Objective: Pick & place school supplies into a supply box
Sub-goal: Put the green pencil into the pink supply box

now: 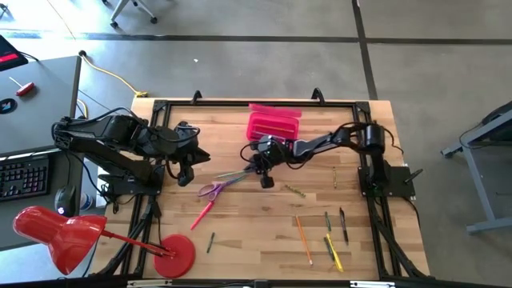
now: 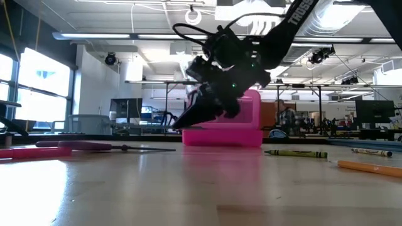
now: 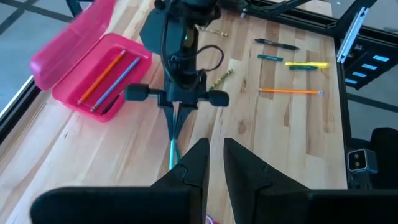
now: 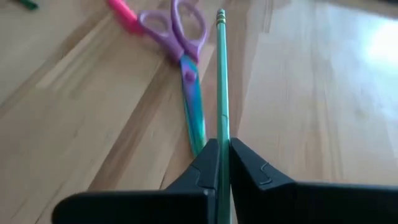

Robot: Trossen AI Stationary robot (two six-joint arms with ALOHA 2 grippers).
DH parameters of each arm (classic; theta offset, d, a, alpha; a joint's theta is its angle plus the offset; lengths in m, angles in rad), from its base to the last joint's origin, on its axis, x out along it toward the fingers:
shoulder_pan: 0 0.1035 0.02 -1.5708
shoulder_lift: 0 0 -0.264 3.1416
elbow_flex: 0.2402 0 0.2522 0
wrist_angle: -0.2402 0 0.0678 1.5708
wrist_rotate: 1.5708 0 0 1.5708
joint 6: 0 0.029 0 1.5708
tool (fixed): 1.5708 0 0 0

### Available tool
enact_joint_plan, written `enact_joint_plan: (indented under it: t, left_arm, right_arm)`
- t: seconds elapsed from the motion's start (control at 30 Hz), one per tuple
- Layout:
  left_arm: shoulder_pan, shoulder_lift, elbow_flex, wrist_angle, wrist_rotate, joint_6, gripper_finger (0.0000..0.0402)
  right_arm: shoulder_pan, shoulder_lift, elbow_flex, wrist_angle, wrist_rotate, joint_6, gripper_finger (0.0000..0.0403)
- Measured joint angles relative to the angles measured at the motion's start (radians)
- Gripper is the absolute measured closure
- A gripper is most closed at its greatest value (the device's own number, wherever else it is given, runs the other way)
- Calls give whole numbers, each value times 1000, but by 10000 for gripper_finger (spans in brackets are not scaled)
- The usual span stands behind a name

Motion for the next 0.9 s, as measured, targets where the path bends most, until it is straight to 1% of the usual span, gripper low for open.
enact_joint_plan:
  t: [0.13,0.17,0.3,0.47,0.67,0.77,0.9]
  left_arm:
    - [0,0,0,0,0,0,321]
    - [0,0,0,0,0,0,321]
    - [0,0,0,1,0,0,321]
    - [0,0,0,1,0,0,321]
    - [0,0,0,1,0,0,321]
    - [0,0,0,1,1,0,321]
    - [0,0,0,1,5,0,321]
  right_arm:
    - [6,-42,-1,-93,24,-8,397]
    - [8,-55,-1,-106,50,-17,399]
    - [8,-116,0,-192,217,-23,399]
    - [-25,-218,1,-295,290,6,399]
    - [-92,-324,1,-490,491,106,398]
    - [-140,-341,1,-596,511,150,399]
    - [-193,-333,0,-647,466,187,399]
